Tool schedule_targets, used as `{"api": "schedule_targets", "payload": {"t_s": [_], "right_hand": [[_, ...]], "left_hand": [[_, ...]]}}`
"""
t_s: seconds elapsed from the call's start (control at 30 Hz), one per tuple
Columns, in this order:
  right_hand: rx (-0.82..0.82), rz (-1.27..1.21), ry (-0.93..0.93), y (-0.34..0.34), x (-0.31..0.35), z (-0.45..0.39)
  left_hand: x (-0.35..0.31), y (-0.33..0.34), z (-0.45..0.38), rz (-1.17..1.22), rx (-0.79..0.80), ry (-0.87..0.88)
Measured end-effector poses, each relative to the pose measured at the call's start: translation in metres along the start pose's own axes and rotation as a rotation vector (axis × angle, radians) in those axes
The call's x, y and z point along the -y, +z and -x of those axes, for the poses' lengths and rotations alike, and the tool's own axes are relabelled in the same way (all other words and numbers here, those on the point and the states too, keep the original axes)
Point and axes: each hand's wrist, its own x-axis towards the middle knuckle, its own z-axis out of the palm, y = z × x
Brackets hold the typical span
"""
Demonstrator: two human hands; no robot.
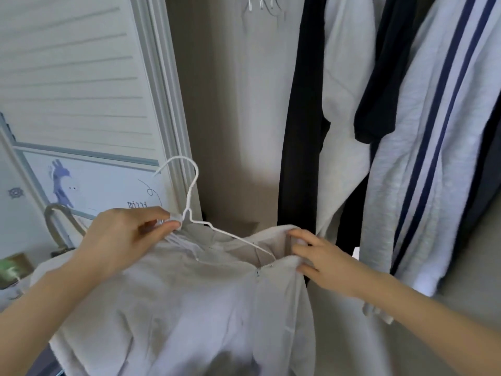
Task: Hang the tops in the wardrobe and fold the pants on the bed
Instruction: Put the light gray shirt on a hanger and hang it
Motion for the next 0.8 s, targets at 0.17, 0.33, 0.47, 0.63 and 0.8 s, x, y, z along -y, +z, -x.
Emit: {"api": "schedule_targets", "payload": {"t_s": [0.17, 0.33, 0.47, 0.63, 0.8], "right_hand": [[-0.007, -0.172, -0.110, -0.020, 0.049, -0.040], [-0.082, -0.326, -0.150, -0.032, 0.080, -0.057], [-0.206, -0.316, -0.099, -0.052, 0.067, -0.056], [-0.273, -0.066, -0.157, -0.072, 0.066, -0.042], [-0.233, 0.317, -0.410, -0.076, 0.105, -0.024]], "left_hand": [[-0.020, 0.019, -0.001, 0.058, 0.021, -0.029], [-0.029, 0.025, -0.004, 0.114, 0.057, 0.004], [-0.008, 0.014, 0.001, 0.073, 0.021, -0.085], [0.002, 0.015, 0.008, -0.022, -0.083, -0.197], [0.004, 0.015, 0.001, -0.167, -0.200, -0.220]]}}
